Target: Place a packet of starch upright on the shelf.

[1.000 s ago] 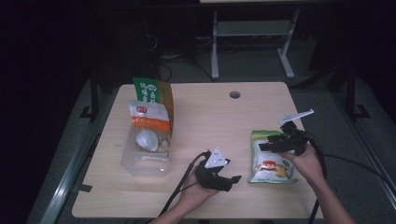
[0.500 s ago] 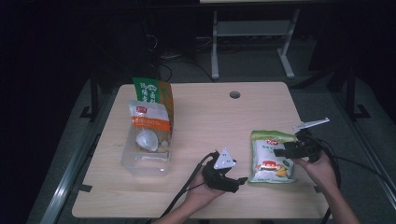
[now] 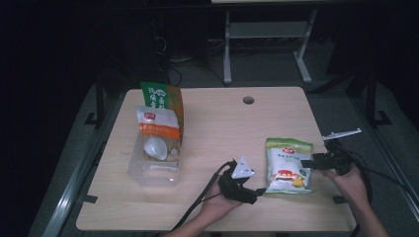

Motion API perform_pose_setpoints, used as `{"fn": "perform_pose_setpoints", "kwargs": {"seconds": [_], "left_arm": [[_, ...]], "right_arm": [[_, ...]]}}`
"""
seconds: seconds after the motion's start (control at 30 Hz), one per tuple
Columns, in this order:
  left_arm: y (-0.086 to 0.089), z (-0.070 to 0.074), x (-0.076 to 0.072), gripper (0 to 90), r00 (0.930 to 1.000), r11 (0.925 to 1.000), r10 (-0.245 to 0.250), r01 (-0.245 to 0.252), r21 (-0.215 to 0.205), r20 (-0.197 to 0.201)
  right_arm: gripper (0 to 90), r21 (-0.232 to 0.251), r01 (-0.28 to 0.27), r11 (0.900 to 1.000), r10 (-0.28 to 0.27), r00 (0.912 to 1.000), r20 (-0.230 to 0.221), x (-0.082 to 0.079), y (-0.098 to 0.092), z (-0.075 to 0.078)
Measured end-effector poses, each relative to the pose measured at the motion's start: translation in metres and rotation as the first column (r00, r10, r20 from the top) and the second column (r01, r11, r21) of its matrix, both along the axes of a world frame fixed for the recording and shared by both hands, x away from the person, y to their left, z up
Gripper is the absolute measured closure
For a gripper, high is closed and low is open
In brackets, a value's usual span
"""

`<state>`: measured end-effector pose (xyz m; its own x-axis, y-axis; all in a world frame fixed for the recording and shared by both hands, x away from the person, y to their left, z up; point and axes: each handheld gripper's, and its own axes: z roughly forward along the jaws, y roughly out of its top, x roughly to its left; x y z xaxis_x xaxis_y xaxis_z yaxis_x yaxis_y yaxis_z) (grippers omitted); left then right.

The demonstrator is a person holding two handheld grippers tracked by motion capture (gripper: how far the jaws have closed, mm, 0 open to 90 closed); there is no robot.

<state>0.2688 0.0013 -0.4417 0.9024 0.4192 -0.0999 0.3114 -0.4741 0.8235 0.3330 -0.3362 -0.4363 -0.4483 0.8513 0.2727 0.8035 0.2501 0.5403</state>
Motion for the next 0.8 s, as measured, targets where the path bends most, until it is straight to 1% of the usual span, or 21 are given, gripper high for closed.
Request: {"fn": "perform_pose_setpoints", "kwargs": {"seconds": [0.07,0.1,0.17,0.23,0.27,0.37,0.43,0.47,0.57,0.6,0.73,0.77,0.8], "left_arm": [[-0.001,0.000,0.000,29.6,1.0000,0.9999,-0.009,0.009,0.011,0.000],[-0.002,0.000,0.000,29.6,0.9999,0.9998,-0.015,0.015,0.014,0.001],[-0.002,-0.001,-0.002,29.5,0.9998,0.9996,-0.020,0.019,0.019,0.003],[-0.002,-0.001,-0.001,29.5,0.9998,0.9996,-0.020,0.020,0.020,0.001],[-0.001,-0.001,-0.001,29.4,0.9998,0.9996,-0.019,0.019,0.021,-0.001],[-0.002,-0.002,-0.001,29.4,0.9999,0.9997,-0.015,0.015,0.021,-0.006],[-0.002,-0.003,-0.002,29.1,0.9998,0.9996,-0.017,0.018,0.023,-0.006],[-0.005,-0.006,-0.005,28.9,0.9997,0.9988,-0.026,0.026,0.042,-0.005],[-0.007,-0.010,-0.005,28.9,0.9992,0.9978,-0.039,0.039,0.054,-0.005],[-0.008,-0.011,-0.006,28.9,0.9993,0.9979,-0.037,0.038,0.052,-0.008],[-0.010,-0.015,-0.006,29.0,0.9991,0.9971,-0.039,0.040,0.064,-0.013],[-0.010,-0.017,-0.008,29.1,0.9989,0.9964,-0.048,0.047,0.071,0.002],[-0.011,-0.018,-0.009,29.3,0.9986,0.9957,-0.053,0.052,0.076,0.007]], "right_arm": [[33.1,0.007,0.000,1.000,0.000,0.9999,-0.013,0.000,-0.001,-0.004],[34.9,0.026,-0.001,1.000,0.001,0.9997,-0.023,0.000,-0.002,-0.006],[42.5,0.086,-0.007,0.996,0.009,0.9994,-0.033,-0.001,-0.004,-0.009],[48.4,0.102,-0.011,0.995,0.015,0.9992,-0.038,-0.001,-0.005,-0.009],[50.8,0.118,-0.016,0.993,0.022,0.9988,-0.044,-0.001,-0.005,-0.010],[52.6,0.112,-0.012,0.994,0.017,0.9988,-0.045,-0.002,-0.002,-0.008],[53.2,0.107,-0.023,0.994,0.027,0.9989,-0.037,-0.003,-0.002,-0.008],[55.5,0.112,-0.032,0.993,0.037,0.9983,-0.045,-0.004,0.001,-0.008],[56.6,0.136,-0.044,0.990,0.052,0.9972,-0.054,-0.007,0.005,-0.009],[56.8,0.139,-0.050,0.989,0.058,0.9972,-0.048,-0.008,0.006,-0.010],[56.2,0.136,-0.061,0.989,0.069,0.9964,-0.050,-0.010,0.012,-0.010],[55.9,0.127,-0.067,0.990,0.074,0.9960,-0.050,-0.013,0.016,-0.009],[55.6,0.121,-0.073,0.990,0.080,0.9956,-0.049,-0.014,0.018,-0.008]]}}
